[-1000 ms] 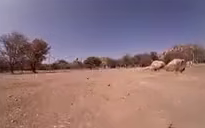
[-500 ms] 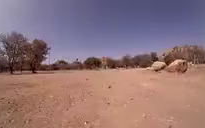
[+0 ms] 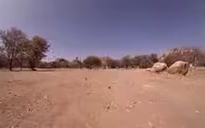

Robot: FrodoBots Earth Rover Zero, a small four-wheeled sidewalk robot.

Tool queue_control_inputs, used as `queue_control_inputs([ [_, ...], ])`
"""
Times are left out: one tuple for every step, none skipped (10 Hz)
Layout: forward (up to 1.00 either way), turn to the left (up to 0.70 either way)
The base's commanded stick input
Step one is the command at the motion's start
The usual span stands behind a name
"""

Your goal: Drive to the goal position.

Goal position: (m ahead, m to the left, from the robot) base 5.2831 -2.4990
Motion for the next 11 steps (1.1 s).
queue_control_inputs([
  [0.5,0.0],
  [0.5,0.0],
  [0.5,0.0],
  [0.5,0.0],
  [0.5,-0.02],
  [0.5,-0.4],
  [0.5,-0.5],
  [0.5,-0.5],
  [0.5,-0.5],
  [0.5,-0.5],
  [0.5,-0.5],
])
